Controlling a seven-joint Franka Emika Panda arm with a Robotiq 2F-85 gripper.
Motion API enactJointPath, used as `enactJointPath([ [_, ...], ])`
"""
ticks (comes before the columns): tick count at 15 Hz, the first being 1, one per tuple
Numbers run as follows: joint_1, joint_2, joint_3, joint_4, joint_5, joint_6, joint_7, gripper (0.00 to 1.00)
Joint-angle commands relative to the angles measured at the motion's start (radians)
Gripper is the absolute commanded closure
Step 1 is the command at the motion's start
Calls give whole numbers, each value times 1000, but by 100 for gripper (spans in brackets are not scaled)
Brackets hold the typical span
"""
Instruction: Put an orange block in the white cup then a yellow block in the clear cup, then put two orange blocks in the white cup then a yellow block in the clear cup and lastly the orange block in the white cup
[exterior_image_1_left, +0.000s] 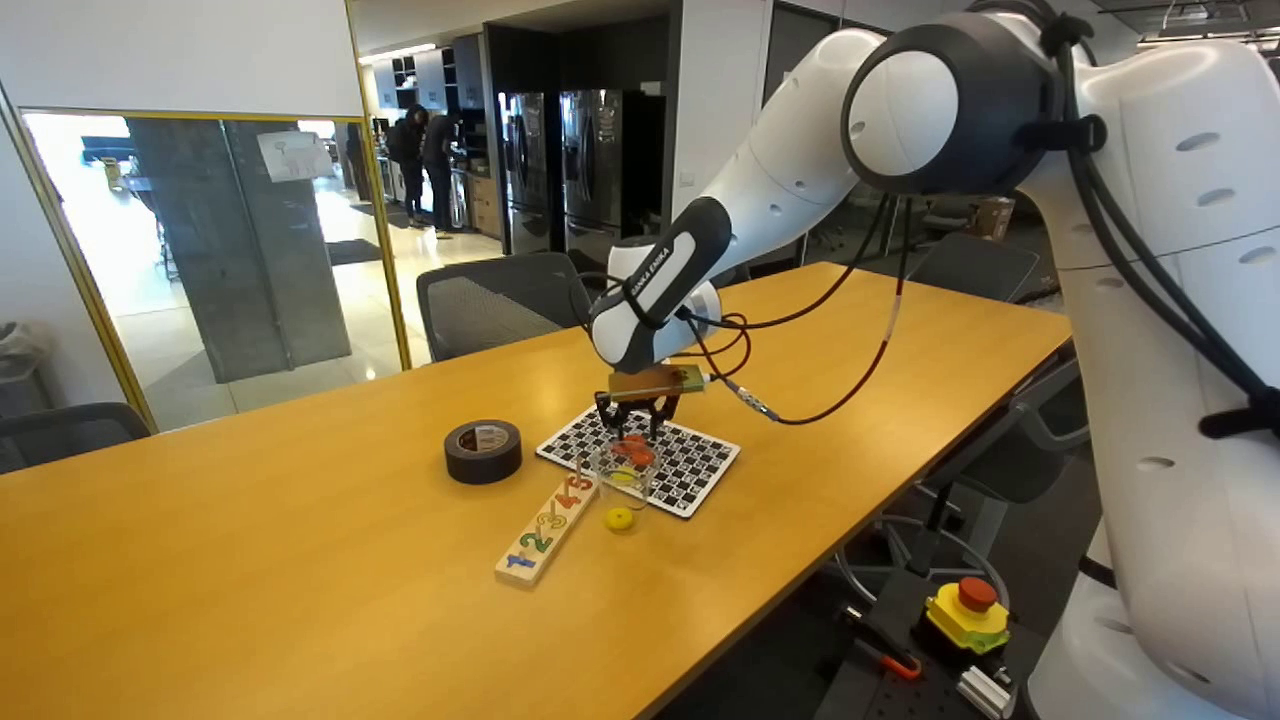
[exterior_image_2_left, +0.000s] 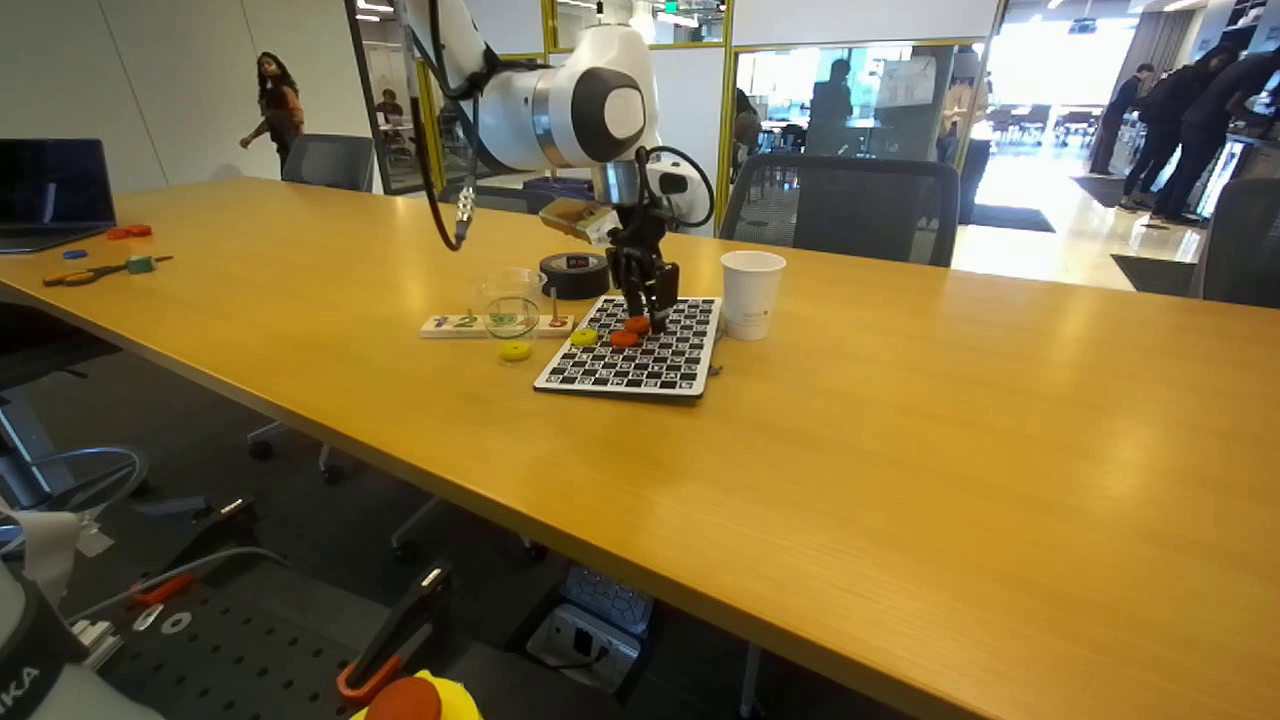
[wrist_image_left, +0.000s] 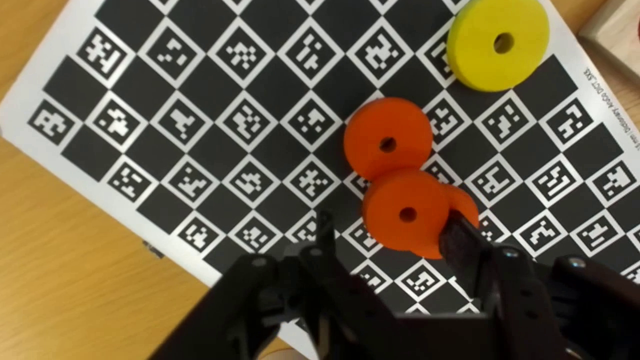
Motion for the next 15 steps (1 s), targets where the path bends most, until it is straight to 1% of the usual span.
enactJointPath([
  [1, 20, 6, -20, 20, -12, 6, 24, 73],
  [2, 20, 6, -19, 22, -11, 4, 24, 80],
  [3, 20, 7, -19, 23, -10, 2, 24, 82],
  [4, 19, 6, -18, 24, -9, -2, 22, 79],
  [7, 20, -7, -22, 23, -11, -16, 24, 79],
  [10, 24, -67, -36, -8, -23, -24, 31, 79],
  [13, 41, -131, -71, -35, -61, -11, 75, 79],
  [15, 30, -172, -73, -33, -76, -20, 71, 79],
])
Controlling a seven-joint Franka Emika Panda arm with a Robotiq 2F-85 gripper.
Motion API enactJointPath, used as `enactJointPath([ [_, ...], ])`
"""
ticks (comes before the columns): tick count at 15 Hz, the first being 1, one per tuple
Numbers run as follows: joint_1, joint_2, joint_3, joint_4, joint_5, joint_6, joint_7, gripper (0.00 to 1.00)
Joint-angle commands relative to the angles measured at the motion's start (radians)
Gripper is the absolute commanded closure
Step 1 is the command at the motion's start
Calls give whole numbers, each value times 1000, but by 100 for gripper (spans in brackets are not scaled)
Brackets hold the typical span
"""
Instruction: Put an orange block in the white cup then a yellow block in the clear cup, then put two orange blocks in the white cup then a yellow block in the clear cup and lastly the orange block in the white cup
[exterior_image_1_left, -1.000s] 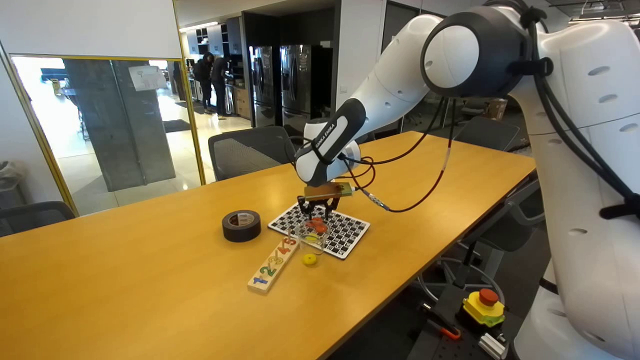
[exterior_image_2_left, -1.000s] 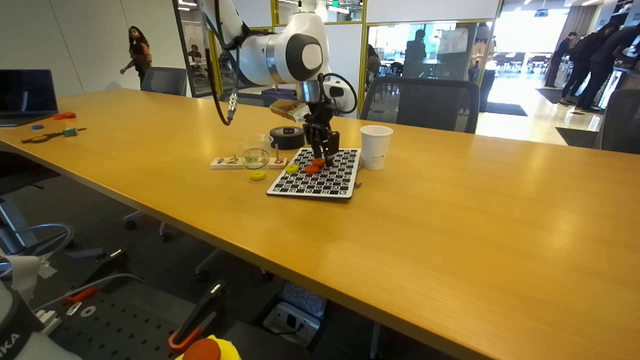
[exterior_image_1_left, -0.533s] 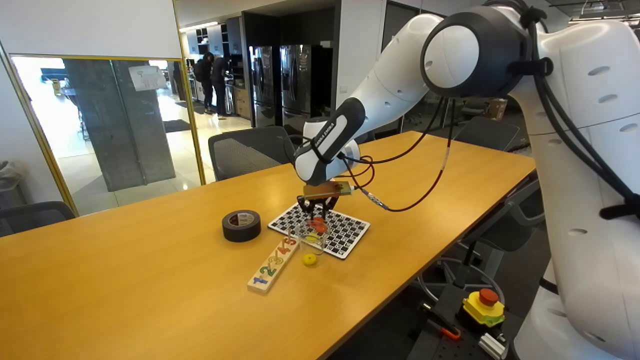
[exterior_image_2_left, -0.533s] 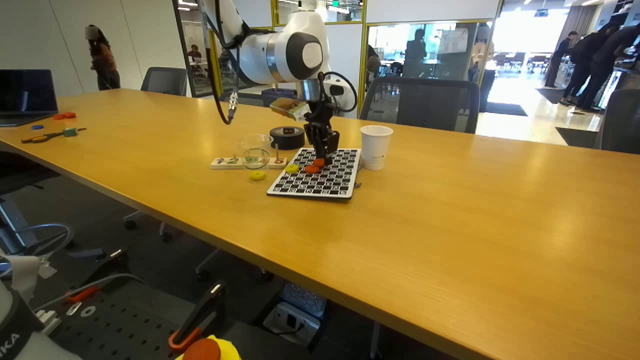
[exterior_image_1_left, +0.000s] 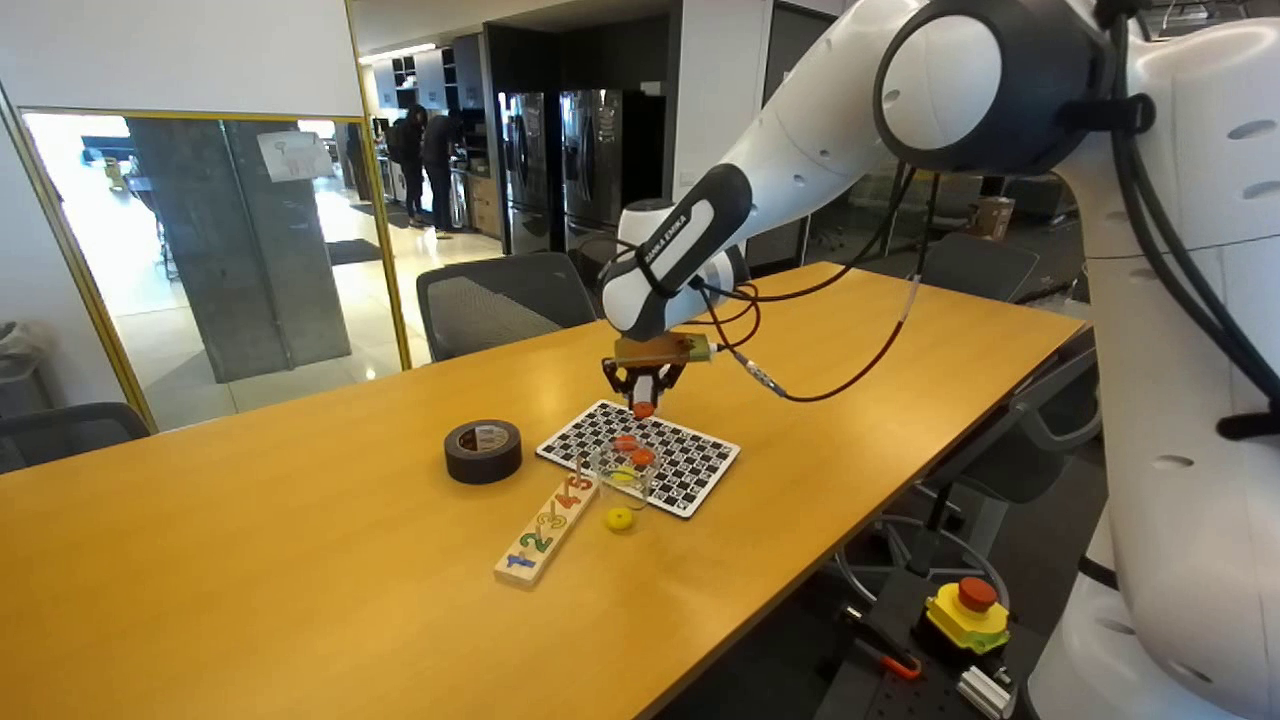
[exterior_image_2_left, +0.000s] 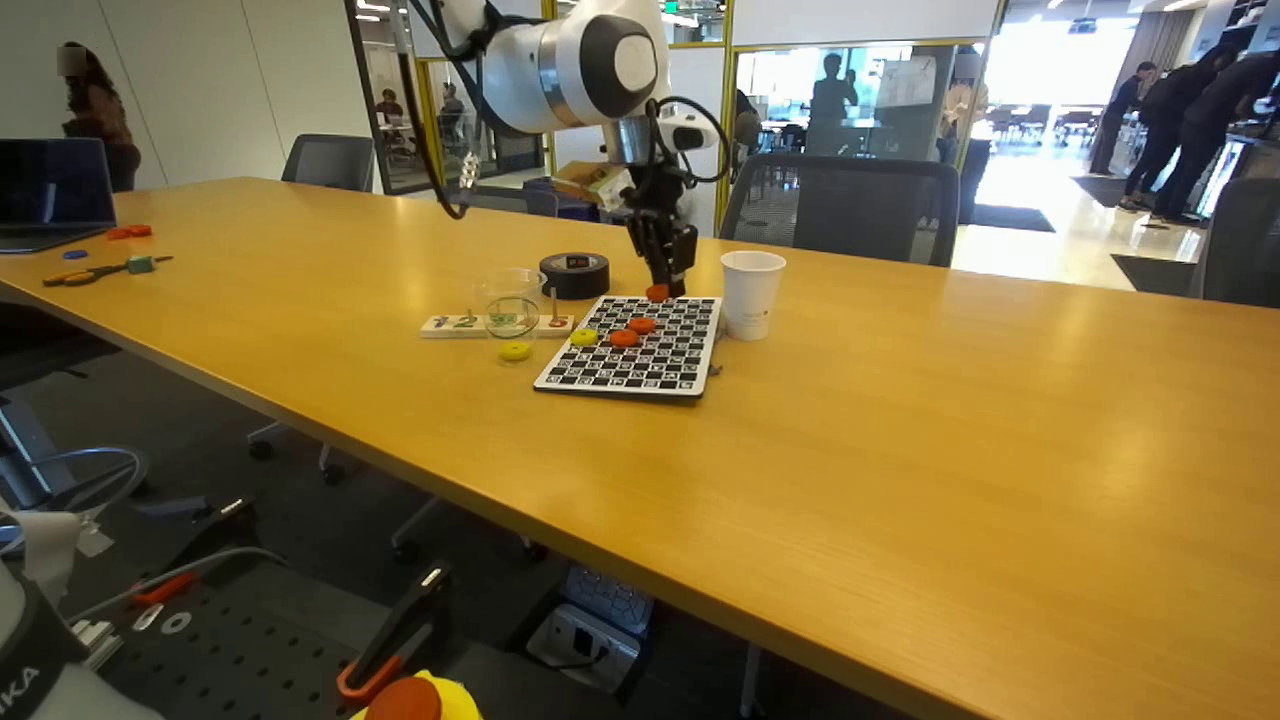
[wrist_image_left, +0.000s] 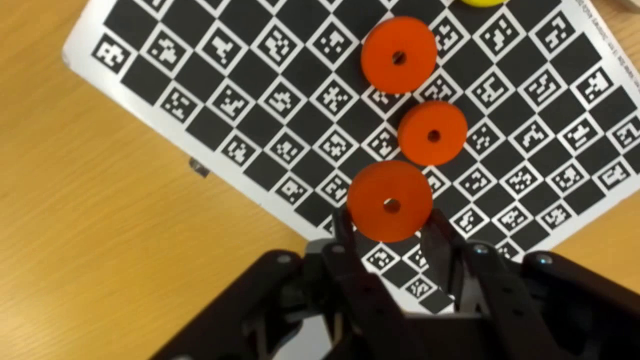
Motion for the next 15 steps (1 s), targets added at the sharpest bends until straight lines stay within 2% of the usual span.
enactJointPath([
  [1, 5, -113, -18, -28, -40, -28, 15, 79],
  [6, -29, -174, 2, 7, -30, -56, -9, 79],
  [15, -103, -53, 19, 165, 43, -91, -84, 79],
])
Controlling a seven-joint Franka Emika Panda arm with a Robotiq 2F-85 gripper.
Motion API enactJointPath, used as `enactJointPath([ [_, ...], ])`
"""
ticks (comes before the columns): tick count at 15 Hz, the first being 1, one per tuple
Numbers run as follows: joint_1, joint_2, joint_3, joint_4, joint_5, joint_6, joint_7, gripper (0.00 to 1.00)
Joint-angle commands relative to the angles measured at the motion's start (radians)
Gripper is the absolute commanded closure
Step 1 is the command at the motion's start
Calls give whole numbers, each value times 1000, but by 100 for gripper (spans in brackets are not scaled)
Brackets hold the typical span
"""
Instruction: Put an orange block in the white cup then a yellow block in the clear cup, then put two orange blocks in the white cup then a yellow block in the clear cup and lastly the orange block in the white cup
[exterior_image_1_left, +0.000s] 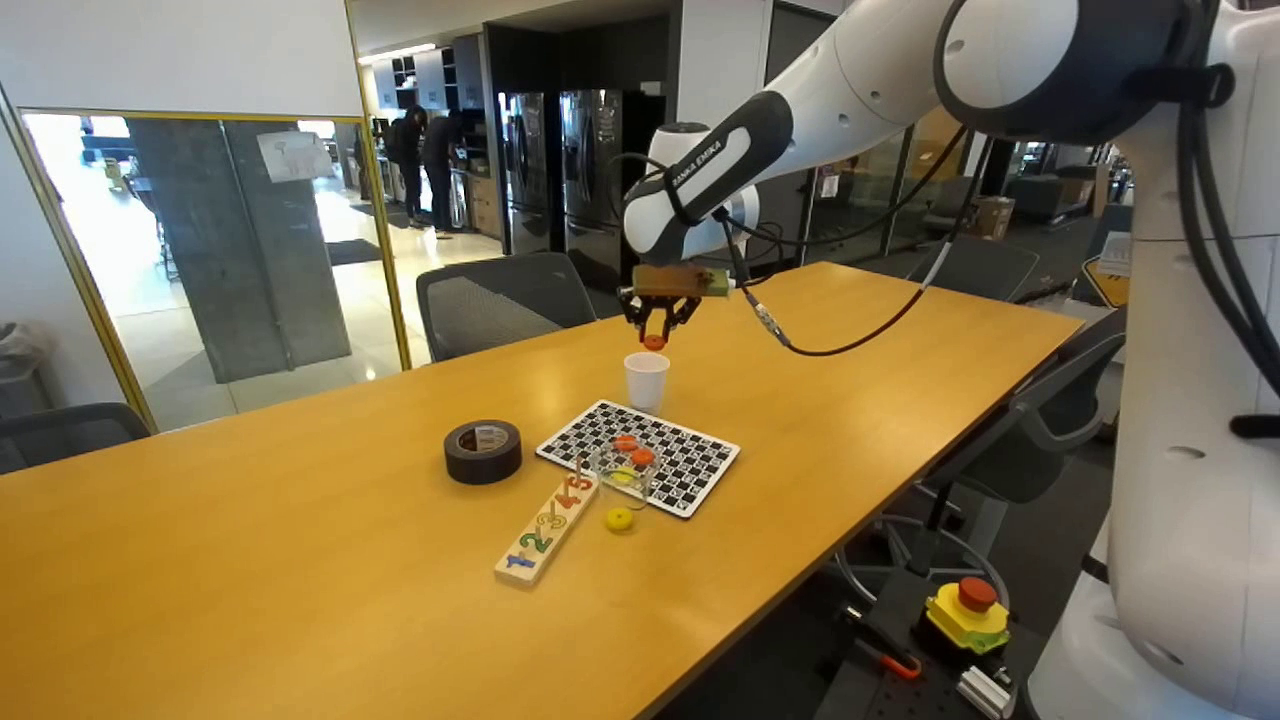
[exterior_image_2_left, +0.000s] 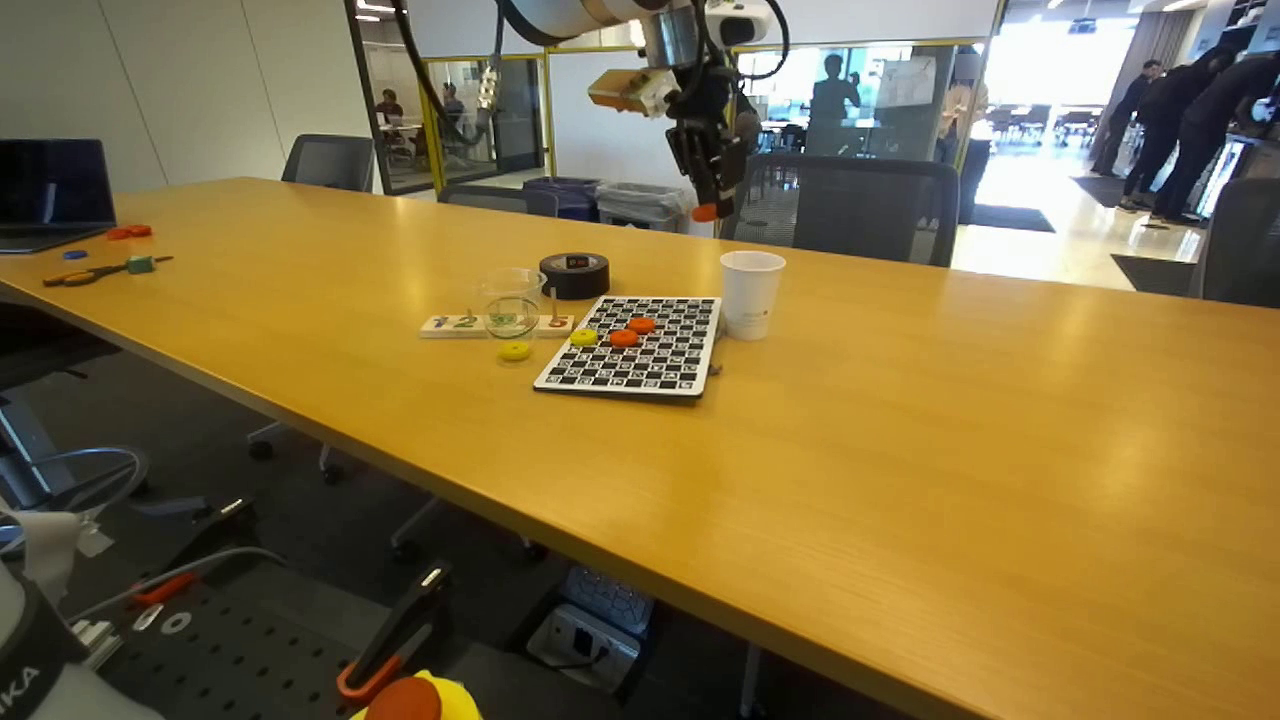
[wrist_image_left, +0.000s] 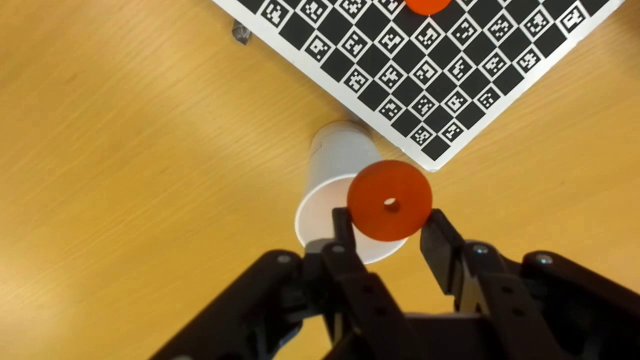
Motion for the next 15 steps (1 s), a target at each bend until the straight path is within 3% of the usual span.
enactJointPath([
  [1, -39, 74, 21, 101, 46, -33, -55, 79],
  [14, -93, 274, 25, 336, 102, -119, -112, 79],
  [15, -97, 279, 27, 344, 107, -124, -113, 36],
])
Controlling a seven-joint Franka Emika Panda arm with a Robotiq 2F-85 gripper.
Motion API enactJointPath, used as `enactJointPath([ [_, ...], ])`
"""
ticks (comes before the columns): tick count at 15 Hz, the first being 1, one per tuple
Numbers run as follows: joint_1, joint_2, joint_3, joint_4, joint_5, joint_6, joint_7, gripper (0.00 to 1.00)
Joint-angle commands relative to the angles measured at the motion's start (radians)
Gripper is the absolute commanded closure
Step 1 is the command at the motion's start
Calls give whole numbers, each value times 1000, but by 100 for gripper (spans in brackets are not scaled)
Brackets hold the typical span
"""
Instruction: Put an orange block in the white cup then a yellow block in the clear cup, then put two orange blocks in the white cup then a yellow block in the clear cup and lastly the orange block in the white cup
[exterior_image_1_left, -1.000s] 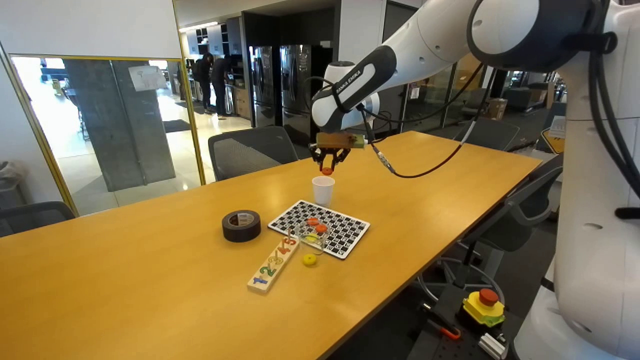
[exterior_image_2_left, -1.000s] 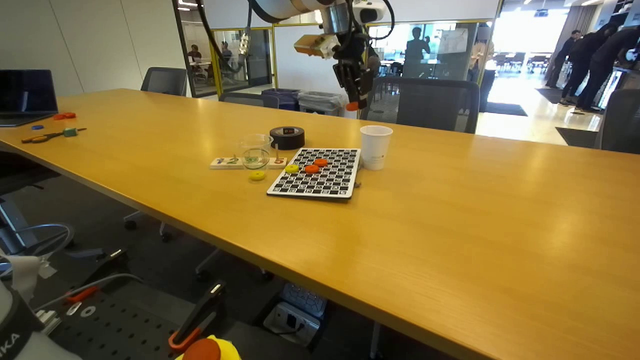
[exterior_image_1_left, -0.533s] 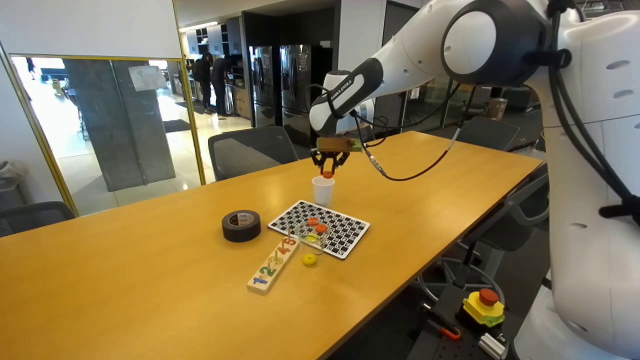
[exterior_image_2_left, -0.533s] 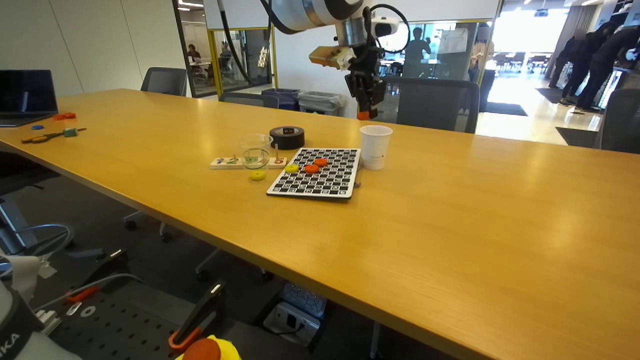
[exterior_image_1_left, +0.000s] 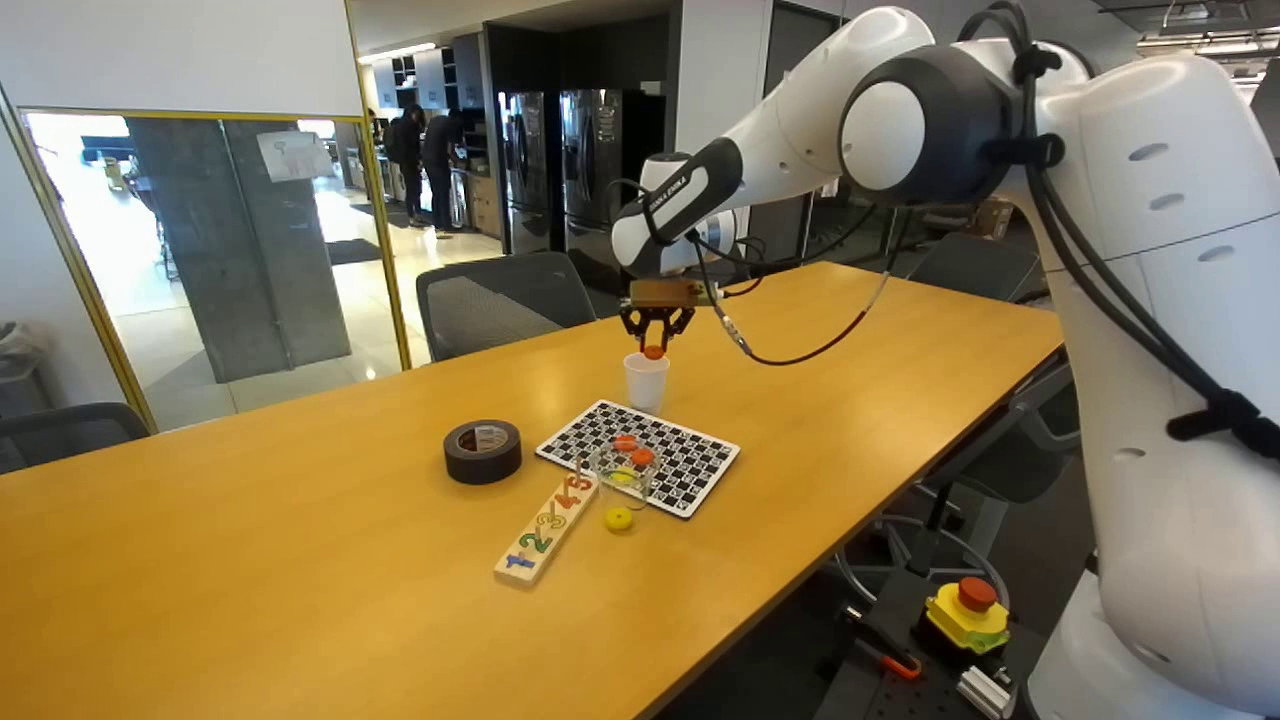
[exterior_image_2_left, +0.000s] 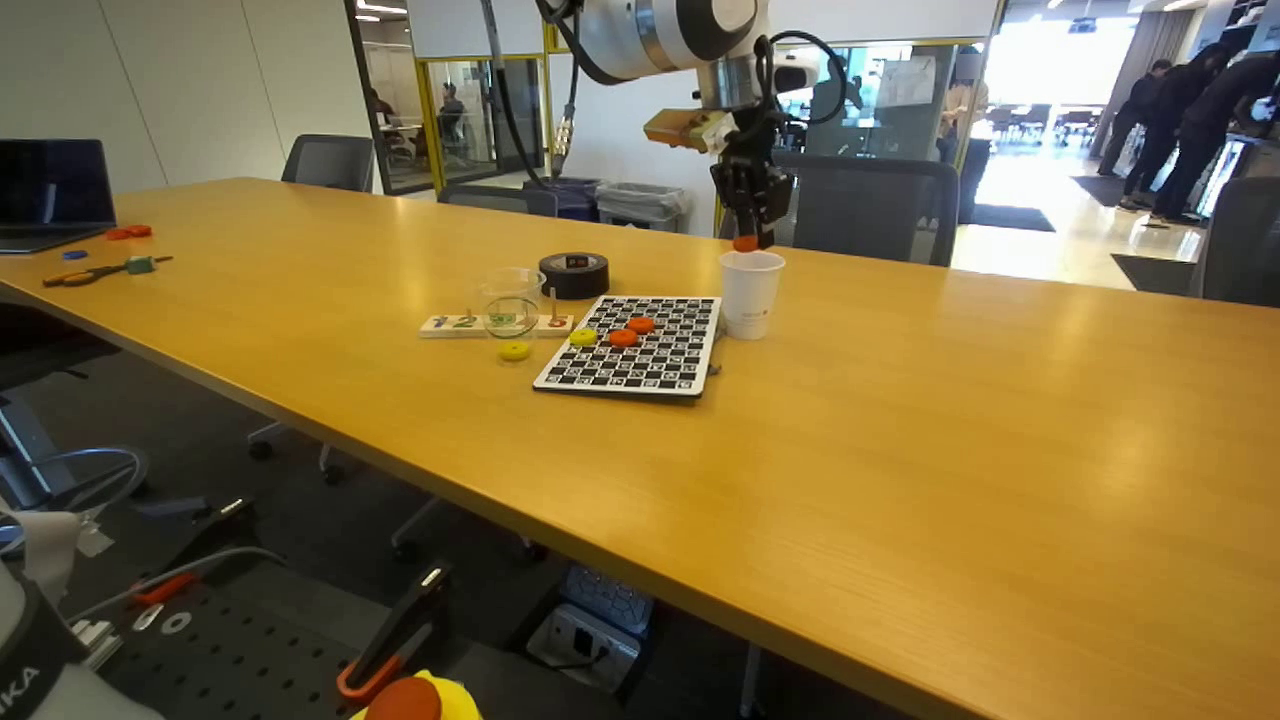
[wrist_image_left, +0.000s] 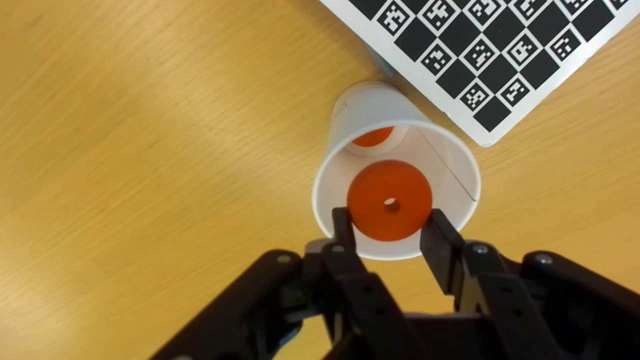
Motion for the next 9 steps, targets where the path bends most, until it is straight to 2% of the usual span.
enactJointPath([
  [1, -28, 43, 20, 87, 36, -45, -32, 35],
  [2, -31, 45, 21, 90, 38, -46, -33, 30],
  [5, -29, 31, 19, 76, 36, -39, -31, 5],
  [6, -23, 15, 16, 57, 29, -31, -28, 1],
  [9, -12, -42, 18, -15, 21, -17, -41, 0],
])
